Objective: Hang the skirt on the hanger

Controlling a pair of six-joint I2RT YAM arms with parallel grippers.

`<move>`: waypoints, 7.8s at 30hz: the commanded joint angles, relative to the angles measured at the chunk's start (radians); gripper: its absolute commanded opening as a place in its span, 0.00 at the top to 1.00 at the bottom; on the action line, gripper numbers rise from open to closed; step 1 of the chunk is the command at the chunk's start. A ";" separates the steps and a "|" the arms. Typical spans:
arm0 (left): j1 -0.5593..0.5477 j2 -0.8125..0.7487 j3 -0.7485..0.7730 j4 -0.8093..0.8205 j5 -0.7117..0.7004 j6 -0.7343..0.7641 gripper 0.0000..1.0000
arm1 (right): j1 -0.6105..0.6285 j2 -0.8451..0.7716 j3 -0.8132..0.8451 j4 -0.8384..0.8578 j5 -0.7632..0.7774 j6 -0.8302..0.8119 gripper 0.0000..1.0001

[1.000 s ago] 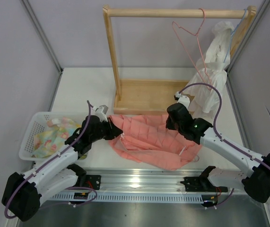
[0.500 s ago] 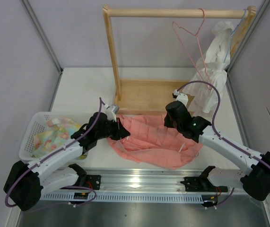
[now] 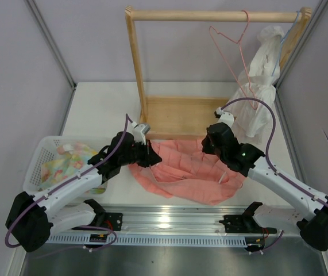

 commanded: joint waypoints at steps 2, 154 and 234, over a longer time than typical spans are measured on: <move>-0.022 -0.001 0.076 -0.004 0.033 0.045 1.00 | -0.014 -0.072 0.042 0.056 0.045 0.012 1.00; -0.187 0.250 1.142 -0.352 0.002 0.840 0.41 | 0.051 0.050 0.699 0.272 -0.312 -0.221 1.00; 0.007 0.293 1.048 0.008 -0.296 0.497 1.00 | -0.031 -0.048 0.526 0.122 -0.075 -0.186 0.17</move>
